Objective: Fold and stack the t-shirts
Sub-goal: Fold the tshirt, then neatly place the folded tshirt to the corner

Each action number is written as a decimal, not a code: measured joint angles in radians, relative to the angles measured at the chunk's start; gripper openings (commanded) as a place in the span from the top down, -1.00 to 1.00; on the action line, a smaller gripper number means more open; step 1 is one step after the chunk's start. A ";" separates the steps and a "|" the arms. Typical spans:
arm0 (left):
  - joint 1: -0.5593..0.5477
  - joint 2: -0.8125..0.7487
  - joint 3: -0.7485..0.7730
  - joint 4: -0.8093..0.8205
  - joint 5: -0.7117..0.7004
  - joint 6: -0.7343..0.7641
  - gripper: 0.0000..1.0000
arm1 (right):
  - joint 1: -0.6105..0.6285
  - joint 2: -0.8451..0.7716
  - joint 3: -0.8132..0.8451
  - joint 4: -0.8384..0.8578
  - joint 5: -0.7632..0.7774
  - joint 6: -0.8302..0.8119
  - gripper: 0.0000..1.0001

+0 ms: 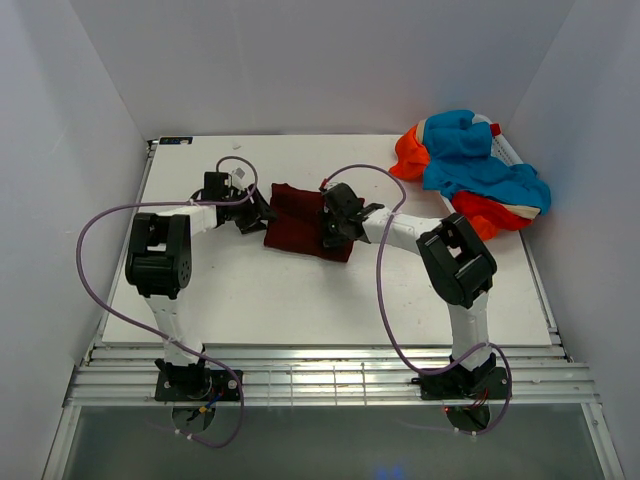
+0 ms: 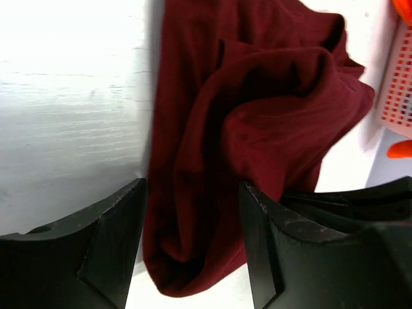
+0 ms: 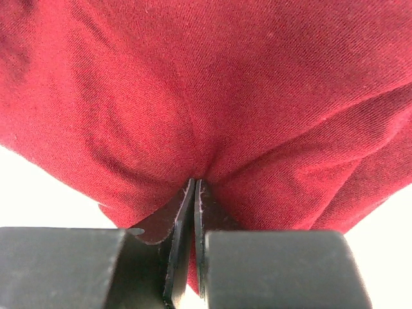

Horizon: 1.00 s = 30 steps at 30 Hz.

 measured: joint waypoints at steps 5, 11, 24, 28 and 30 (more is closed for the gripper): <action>0.005 -0.006 -0.042 0.058 0.034 -0.022 -0.39 | 0.007 0.000 0.007 -0.013 0.018 -0.003 0.83; 0.025 -0.031 -0.071 0.074 0.042 -0.030 -0.66 | 0.017 0.001 0.021 -0.045 0.032 -0.007 0.84; 0.085 -0.097 -0.129 0.053 0.048 -0.031 -0.96 | 0.031 0.005 0.050 -0.109 0.049 -0.019 0.84; 0.085 -0.101 -0.138 0.064 0.105 -0.050 -0.96 | 0.034 0.008 0.055 -0.114 0.056 -0.023 0.84; 0.085 -0.101 -0.137 0.084 0.141 -0.064 -0.96 | 0.035 0.010 0.058 -0.117 0.057 -0.024 0.84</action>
